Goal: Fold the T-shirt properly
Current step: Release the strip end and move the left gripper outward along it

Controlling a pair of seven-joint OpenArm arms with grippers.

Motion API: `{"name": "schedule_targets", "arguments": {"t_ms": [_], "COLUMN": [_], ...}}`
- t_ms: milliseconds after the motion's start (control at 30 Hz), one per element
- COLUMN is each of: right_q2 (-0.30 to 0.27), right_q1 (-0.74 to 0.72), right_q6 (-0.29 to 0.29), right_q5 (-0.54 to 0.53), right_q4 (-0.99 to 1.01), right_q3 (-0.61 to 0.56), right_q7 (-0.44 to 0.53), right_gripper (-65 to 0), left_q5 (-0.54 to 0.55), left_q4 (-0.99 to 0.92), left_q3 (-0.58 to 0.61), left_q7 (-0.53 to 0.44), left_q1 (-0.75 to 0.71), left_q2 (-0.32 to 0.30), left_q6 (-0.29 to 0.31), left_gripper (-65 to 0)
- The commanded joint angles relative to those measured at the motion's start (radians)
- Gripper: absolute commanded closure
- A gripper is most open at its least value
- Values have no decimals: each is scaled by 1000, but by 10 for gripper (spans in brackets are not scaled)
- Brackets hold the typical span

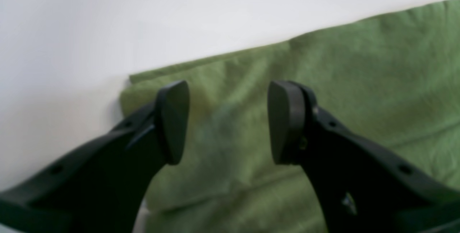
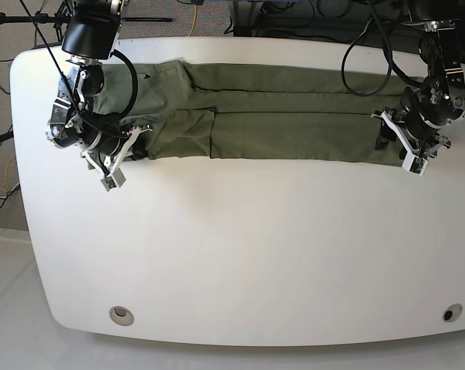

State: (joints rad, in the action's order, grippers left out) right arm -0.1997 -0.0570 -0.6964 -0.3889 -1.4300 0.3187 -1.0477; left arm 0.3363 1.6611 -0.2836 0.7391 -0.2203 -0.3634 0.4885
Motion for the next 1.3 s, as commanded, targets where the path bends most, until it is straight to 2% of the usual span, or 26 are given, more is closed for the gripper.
{"name": "schedule_targets", "arguments": {"t_ms": [0, 100, 167, 233, 300, 833, 1100, 1267], "right_q2": [-1, -2, -2, -4, -6, -10, -7, -8], "right_q1": [1, 1, -21, -24, -27, 33, 61, 55], "right_q6": [-2, -2, -2, -2, -2, -2, -2, -2], "right_q5": [3, -1, -11, -16, -21, -23, -23, -11], "right_q4": [-22, -19, -1, 0, -1, -96, -138, -125], "right_q3": [-3, -4, -5, -7, -7, -3, -8, -18], "right_q7": [-15, -14, -23, -29, -37, -83, -80, -24], "right_gripper": [0, 0, 0, 0, 0, 0, 0, 0], "left_q5": [-3, -8, -2, -2, 2, 10, 19, 11], "left_q4": [17, 17, 15, 12, 12, 64, 99, 91], "left_q3": [-11, -11, -10, -12, -12, -13, -10, -13], "left_q7": [-27, -42, -58, -70, -74, -24, 3, -13], "left_q1": [-6, -15, -11, -9, -7, 1, -14, -36], "left_q2": [-14, -12, -14, -13, -13, 0, 23, 38], "left_q6": [2, 4, 7, 11, 13, 11, 11, 9], "left_gripper": [-274, -181, -77, -26, -11, -114, -133, -111]}}
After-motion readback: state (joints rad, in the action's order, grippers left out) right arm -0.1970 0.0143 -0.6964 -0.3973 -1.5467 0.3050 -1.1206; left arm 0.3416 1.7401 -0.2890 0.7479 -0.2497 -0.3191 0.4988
